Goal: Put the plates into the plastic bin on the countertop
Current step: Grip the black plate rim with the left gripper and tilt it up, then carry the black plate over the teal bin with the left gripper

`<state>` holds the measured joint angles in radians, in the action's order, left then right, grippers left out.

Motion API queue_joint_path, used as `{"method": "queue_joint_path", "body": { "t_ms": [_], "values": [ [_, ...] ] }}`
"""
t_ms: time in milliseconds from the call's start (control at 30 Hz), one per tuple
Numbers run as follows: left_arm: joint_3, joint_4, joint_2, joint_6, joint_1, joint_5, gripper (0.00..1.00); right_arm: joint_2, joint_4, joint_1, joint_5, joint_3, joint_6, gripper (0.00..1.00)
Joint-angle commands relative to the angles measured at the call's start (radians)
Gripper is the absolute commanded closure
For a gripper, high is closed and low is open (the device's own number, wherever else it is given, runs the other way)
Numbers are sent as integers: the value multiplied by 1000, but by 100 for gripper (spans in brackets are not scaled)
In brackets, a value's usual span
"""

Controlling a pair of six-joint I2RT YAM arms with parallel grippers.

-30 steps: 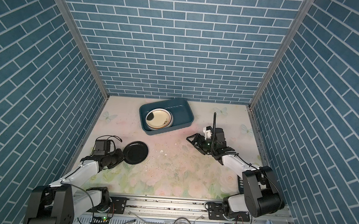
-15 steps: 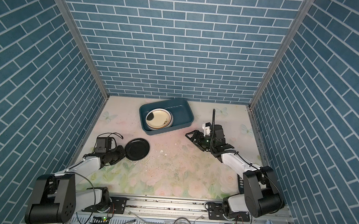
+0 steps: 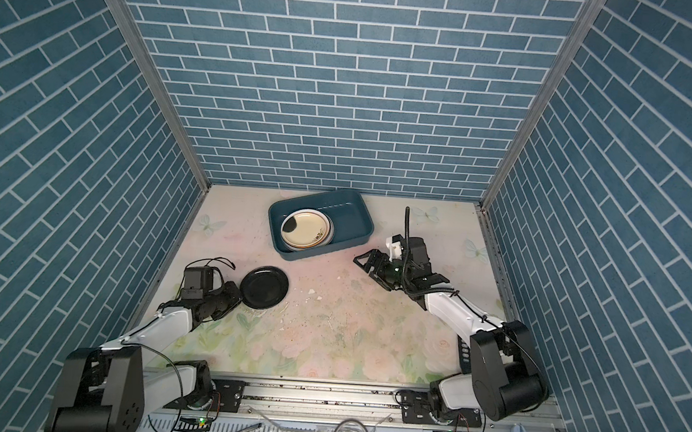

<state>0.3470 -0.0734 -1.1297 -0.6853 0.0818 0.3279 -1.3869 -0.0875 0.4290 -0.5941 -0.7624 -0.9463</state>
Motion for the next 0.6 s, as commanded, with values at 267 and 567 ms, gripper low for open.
{"method": "queue_joint_path", "body": {
  "t_ms": [267,567],
  "values": [
    [33,-158,177,-92,3,45,100,160,43,5,27,15,5,11],
    [218,-242,261,-134,-33,55,100,219,46,6,20,45,19,11]
  ]
}}
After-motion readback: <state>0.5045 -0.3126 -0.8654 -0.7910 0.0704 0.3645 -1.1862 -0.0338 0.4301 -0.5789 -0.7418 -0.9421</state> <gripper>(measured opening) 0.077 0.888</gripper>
